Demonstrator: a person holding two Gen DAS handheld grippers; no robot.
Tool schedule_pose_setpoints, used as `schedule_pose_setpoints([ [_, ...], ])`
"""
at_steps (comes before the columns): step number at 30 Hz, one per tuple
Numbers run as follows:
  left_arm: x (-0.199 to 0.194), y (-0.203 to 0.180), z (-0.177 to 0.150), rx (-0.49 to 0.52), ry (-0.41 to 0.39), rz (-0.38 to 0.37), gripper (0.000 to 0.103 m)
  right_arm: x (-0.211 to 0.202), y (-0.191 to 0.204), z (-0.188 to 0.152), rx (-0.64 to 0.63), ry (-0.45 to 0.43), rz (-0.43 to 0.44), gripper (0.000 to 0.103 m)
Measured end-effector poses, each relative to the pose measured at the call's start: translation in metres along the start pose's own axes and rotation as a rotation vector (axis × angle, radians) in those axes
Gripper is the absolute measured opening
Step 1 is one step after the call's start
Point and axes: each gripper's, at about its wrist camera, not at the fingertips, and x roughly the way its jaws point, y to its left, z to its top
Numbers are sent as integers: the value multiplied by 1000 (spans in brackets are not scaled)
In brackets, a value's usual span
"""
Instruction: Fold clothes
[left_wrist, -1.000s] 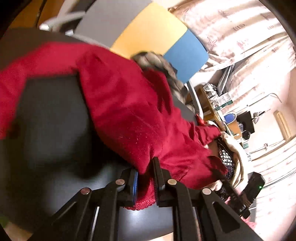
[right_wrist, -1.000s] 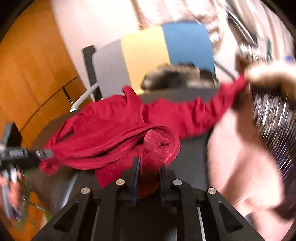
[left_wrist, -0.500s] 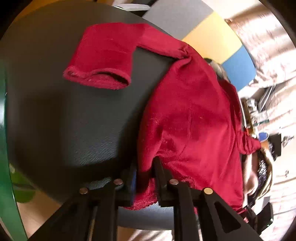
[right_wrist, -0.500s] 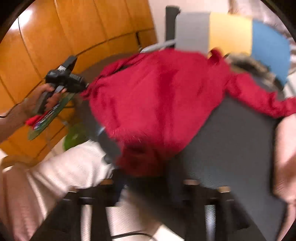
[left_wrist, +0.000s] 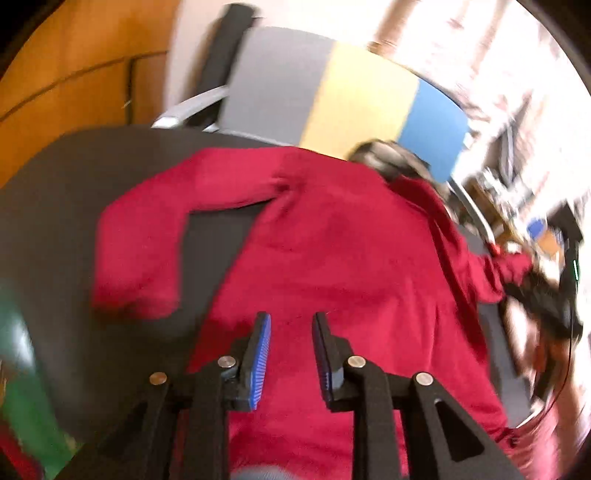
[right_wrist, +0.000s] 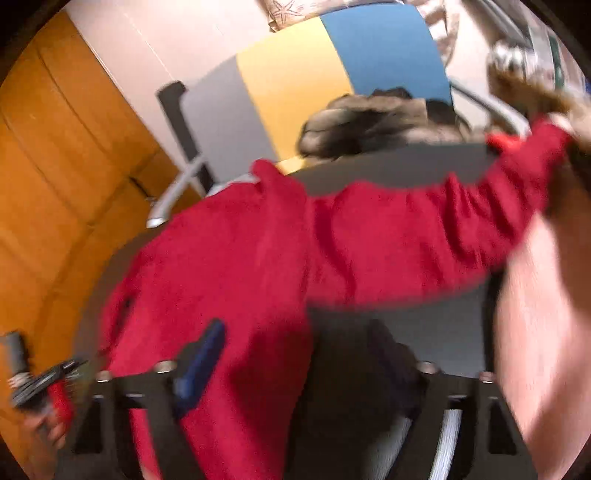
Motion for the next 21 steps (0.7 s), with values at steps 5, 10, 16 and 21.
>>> schedule_pose_setpoints([
  [5,47,1,-6,28,122,49,23,45,-15,31,-6,55,-131,46],
  [10,50,15,-23,-66,104,14,23,90,-30,62,-12,110,-263,45],
  [16,35,3,-48,-84,50,85,24,107,-64,78,11,90,-423,40],
  [21,37,-8,-47,-101,44,103,24,112,-70,90,-13,139,-492,61],
])
